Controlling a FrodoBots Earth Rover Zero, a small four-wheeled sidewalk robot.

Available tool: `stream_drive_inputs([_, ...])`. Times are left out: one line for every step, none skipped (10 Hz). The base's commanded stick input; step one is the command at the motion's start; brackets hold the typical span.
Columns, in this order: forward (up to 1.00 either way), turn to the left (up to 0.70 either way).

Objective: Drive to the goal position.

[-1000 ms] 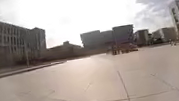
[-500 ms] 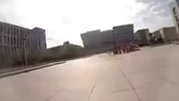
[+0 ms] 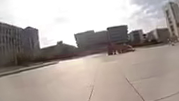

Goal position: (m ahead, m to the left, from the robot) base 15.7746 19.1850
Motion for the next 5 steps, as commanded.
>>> stream_drive_inputs([1.00, 0.00])
stream_drive_inputs([1.00, 0.00])
stream_drive_inputs([1.00, 0.00])
stream_drive_inputs([1.00, 0.00])
stream_drive_inputs([1.00, 0.00])
